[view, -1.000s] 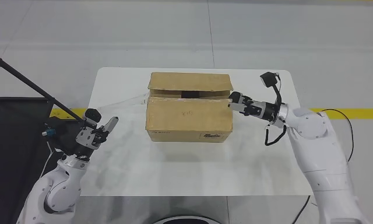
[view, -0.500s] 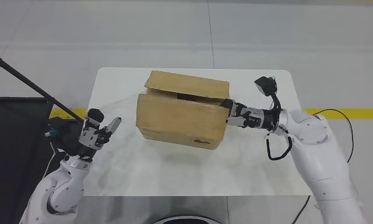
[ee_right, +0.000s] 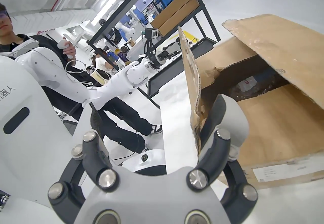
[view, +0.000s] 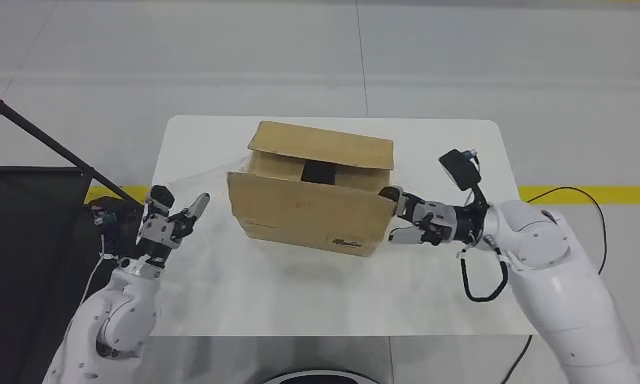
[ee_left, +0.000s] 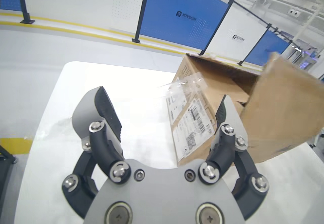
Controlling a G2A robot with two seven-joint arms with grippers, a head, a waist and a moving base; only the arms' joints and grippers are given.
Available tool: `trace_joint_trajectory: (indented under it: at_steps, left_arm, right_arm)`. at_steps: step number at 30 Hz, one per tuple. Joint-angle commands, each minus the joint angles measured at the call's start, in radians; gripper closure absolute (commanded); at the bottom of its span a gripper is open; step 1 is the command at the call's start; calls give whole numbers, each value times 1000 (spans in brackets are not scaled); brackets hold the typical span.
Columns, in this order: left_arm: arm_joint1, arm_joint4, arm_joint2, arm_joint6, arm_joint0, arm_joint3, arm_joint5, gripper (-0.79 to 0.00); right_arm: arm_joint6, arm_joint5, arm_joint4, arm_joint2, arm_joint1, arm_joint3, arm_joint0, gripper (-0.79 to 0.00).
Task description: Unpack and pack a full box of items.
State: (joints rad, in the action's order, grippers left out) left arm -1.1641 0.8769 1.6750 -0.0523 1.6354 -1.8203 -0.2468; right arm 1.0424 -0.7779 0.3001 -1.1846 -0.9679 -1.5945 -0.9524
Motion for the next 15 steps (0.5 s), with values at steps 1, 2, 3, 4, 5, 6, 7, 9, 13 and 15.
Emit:
trace_joint_trajectory:
  at_steps: [1,2,3,4,5,6,7,9,13,15]
  left_arm:
    - [-2,58,-33,0,-23,25,33,-785]
    - [-4,81,-47,-3,-38,42,52,-785]
    - [-6,106,-64,-7,-53,57,71,-785]
    - [-8,125,-84,-6,-67,72,84,-785]
    - [-9,146,-101,-4,-81,84,92,-785]
    - [-11,172,-118,-6,-93,95,103,-785]
    - [-12,194,-134,-8,-103,106,114,-785]
    - [-15,224,-162,-14,-118,122,123,-785]
    - [-19,247,-193,-18,-132,136,113,-785]
    - [-19,255,-200,-21,-132,137,100,-785]
  right_arm:
    - [-12,-12,-5,11,12,-15,-3,-785]
    - [-19,-19,-7,18,18,-23,-6,-785]
    - [-27,-27,-13,22,25,-30,-8,-785]
    - [-34,-34,-17,27,32,-35,-11,-785]
    - [-41,-41,-23,31,38,-40,-14,-785]
    - [-49,-49,-28,36,45,-45,-17,-785]
    - [-56,-56,-32,40,52,-49,-20,-785]
    - [-69,-69,-39,46,65,-54,-25,-785]
    - [-92,-92,-51,58,89,-63,-34,-785]
    - [-102,-101,-60,64,100,-71,-37,-785]
